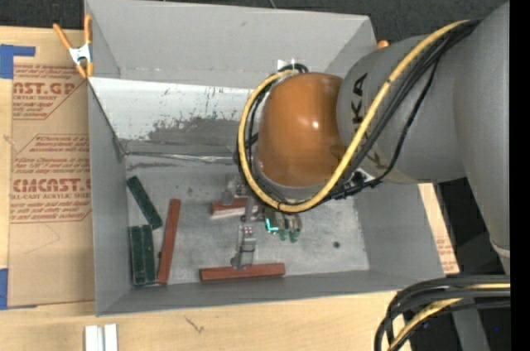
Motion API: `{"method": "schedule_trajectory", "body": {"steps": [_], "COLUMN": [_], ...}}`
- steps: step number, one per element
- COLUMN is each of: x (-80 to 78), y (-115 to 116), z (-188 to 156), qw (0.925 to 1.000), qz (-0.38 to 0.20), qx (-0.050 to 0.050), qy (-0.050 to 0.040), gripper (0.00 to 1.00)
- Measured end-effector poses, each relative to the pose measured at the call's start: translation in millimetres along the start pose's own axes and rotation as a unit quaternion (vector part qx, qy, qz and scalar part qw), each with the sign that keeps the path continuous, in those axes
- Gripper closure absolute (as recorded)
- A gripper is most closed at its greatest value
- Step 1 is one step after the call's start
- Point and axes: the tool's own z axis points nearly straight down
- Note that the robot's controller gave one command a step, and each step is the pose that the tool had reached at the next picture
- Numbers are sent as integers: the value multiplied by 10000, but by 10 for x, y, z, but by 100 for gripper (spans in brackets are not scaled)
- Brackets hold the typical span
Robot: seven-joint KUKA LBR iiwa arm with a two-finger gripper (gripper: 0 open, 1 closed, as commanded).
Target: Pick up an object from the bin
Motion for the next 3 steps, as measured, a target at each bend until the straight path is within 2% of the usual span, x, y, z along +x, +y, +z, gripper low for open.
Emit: {"method": "schedule_trajectory", "body": {"steps": [2,3], "x": [-46,-127], "y": [-15,-134], "z": [-11,259], "qw": [10000,9999], "qz": [19,-169], "qx": [-10,8], "qy": [-48,1], "gripper": [0,0]}}
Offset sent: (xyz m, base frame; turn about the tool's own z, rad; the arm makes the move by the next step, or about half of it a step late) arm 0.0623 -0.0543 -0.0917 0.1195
